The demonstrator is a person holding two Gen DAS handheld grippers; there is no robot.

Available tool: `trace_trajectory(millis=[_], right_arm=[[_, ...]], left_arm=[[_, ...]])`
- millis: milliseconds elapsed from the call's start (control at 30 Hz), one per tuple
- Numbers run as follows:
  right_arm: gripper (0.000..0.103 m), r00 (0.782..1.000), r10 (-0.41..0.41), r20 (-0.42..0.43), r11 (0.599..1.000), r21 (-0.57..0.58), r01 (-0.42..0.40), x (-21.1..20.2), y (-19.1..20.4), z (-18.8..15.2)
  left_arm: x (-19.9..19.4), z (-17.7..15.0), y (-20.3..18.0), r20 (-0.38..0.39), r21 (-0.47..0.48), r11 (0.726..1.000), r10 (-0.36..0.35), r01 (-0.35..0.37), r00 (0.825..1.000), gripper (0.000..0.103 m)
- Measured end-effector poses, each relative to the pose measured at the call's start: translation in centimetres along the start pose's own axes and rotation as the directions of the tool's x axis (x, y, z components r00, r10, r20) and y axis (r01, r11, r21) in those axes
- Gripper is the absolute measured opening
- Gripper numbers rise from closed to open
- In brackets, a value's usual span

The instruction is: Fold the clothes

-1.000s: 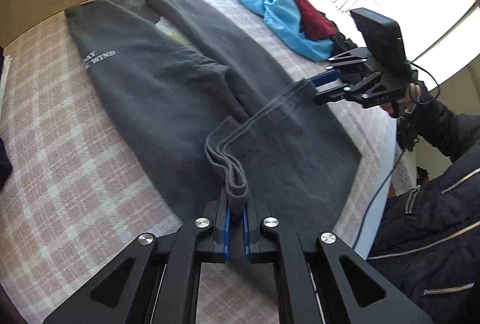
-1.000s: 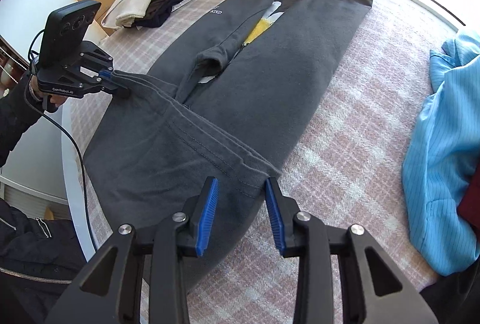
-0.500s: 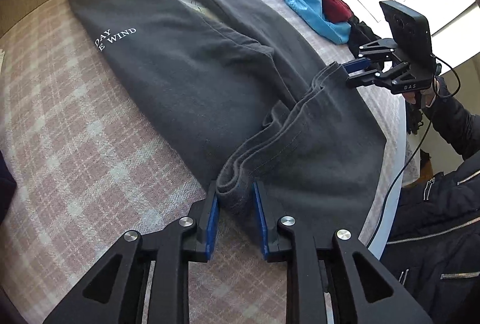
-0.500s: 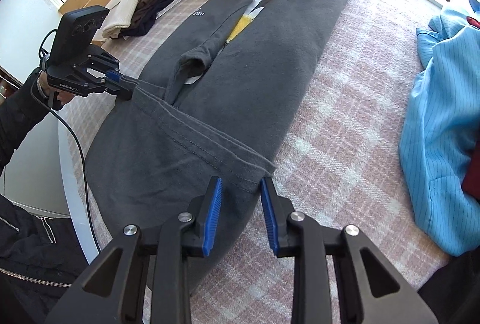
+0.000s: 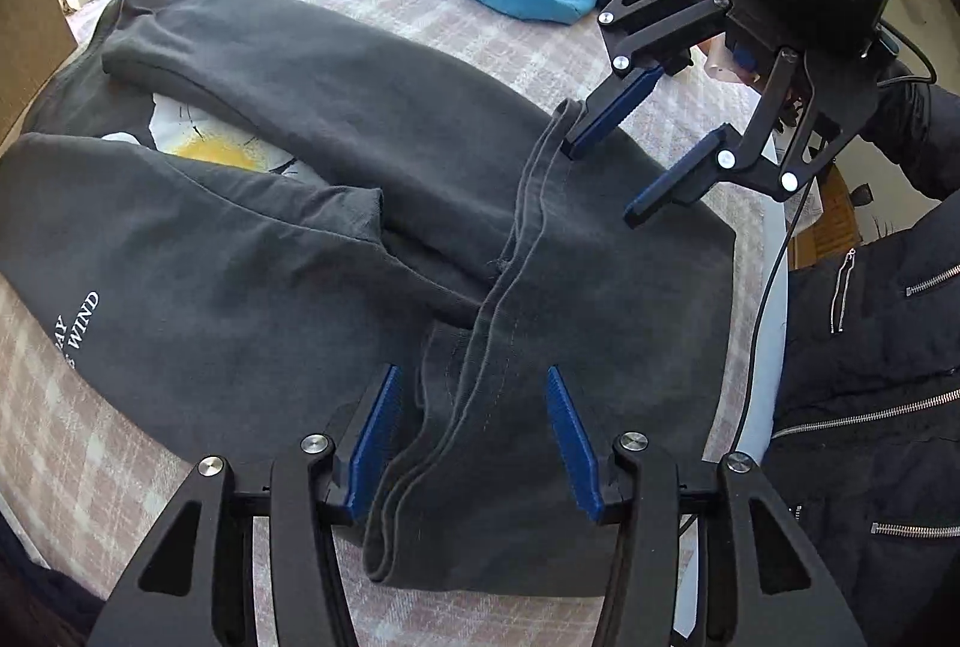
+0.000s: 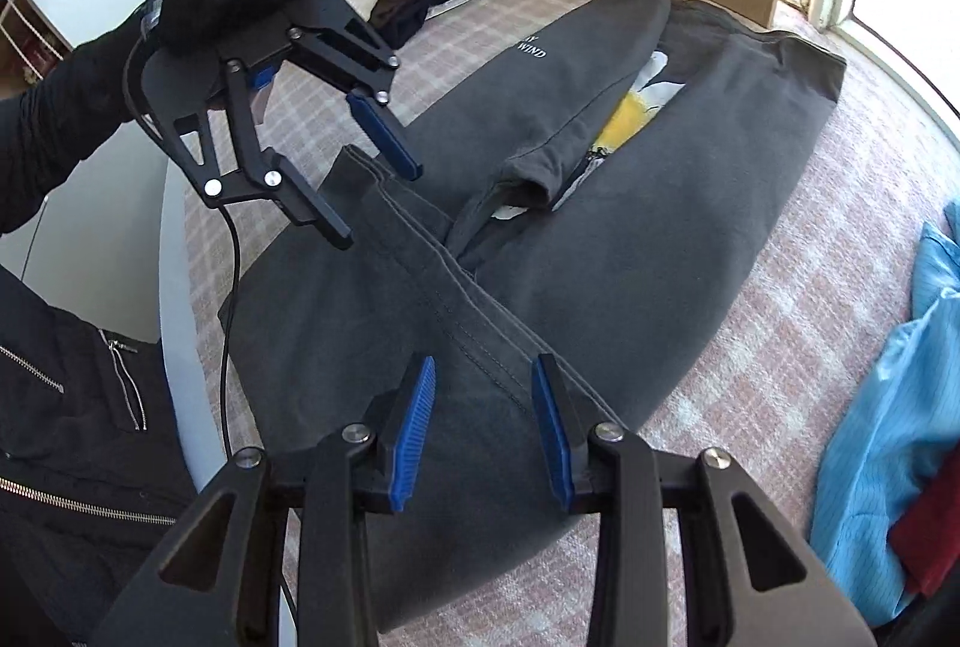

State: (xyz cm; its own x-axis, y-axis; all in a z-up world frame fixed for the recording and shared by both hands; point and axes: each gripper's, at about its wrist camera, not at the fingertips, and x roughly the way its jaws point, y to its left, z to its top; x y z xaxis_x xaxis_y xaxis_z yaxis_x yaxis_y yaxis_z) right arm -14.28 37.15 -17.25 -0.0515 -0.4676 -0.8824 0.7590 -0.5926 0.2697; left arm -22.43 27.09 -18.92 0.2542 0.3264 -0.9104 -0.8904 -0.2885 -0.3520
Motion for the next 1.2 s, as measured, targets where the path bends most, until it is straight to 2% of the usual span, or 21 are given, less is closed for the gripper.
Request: trace_trajectory(millis=[100, 200, 300, 467, 533, 600, 700, 733, 800, 967, 1067, 1167, 1200], right_arm=[[0.034, 0.998, 0.006, -0.055, 0.999, -0.036, -0.008, 1.7, -0.5, 0.9], [0.034, 0.996, 0.019, -0.09, 0.999, -0.045, -0.023, 2.9, -1.1, 1.4], [0.034, 0.994, 0.042, -0.103, 0.997, -0.054, -0.048, 3.1, -1.2, 1.4], [0.034, 0.992, 0.047, -0.116, 0.994, -0.091, -0.058, 3.0, -0.8, 1.4], [0.034, 0.992, 0.05, -0.119, 0.993, -0.104, -0.062, 3.0, -0.7, 1.5], [0.034, 0.991, 0.042, -0.127, 0.991, -0.118, -0.057, 3.2, -0.6, 1.7], [0.034, 0.99, 0.03, -0.141, 0.991, -0.126, -0.048, 3.5, -0.6, 2.1], [0.034, 0.989, 0.035, -0.146, 0.991, -0.124, -0.053, 3.7, -0.7, 2.2], [0.034, 0.987, 0.044, -0.156, 0.991, -0.119, -0.063, 4.0, -0.8, 2.2], [0.034, 0.984, 0.051, -0.172, 0.989, -0.13, -0.074, 4.5, -0.5, 2.3], [0.034, 0.985, 0.057, -0.16, 0.989, -0.125, -0.077, 4.2, -0.6, 2.5], [0.034, 0.99, 0.083, -0.114, 0.995, -0.036, -0.088, 2.1, -2.1, 2.8], [0.034, 0.993, 0.09, -0.075, 0.996, 0.017, -0.089, 0.7, -2.9, 2.5]], left_arm=[[0.9, 0.4, 0.0, -0.034, 0.013, 1.0, -0.015, 0.016, 0.999, 0.044], [0.6, 0.3, -0.3, -0.027, 0.016, 1.0, -0.024, 0.024, 0.999, 0.014], [-0.6, -0.2, -1.1, 0.01, 0.035, 0.997, -0.063, 0.062, 0.998, 0.008], [-2.7, 0.4, -4.0, 0.049, 0.15, 0.981, -0.133, 0.124, 0.99, 0.007], [-2.6, 1.1, -3.9, 0.049, 0.17, 0.978, -0.129, 0.119, 0.99, 0.007], [-1.9, 1.9, -3.0, 0.037, 0.16, 0.984, -0.091, 0.084, 0.995, 0.007], [-0.1, 2.7, -0.9, -0.023, 0.151, 0.988, -0.024, 0.027, 0.999, 0.01], [0.4, 2.8, -0.5, -0.036, 0.15, 0.988, -0.018, 0.023, 0.999, 0.015], [0.8, 2.7, -0.3, -0.045, 0.153, 0.987, -0.032, 0.039, 0.998, 0.014], [0.2, 2.6, -0.9, -0.024, 0.171, 0.984, -0.047, 0.051, 0.999, 0.012], [-0.5, 2.6, -1.0, -0.006, 0.164, 0.986, -0.023, 0.024, 1.0, 0.012], [-2.8, 1.8, -0.5, 0.057, 0.106, 0.994, 0.022, -0.028, 0.998, 0.013], [-4.0, 1.0, -0.3, 0.093, 0.071, 0.996, 0.038, -0.045, 0.995, 0.014]])
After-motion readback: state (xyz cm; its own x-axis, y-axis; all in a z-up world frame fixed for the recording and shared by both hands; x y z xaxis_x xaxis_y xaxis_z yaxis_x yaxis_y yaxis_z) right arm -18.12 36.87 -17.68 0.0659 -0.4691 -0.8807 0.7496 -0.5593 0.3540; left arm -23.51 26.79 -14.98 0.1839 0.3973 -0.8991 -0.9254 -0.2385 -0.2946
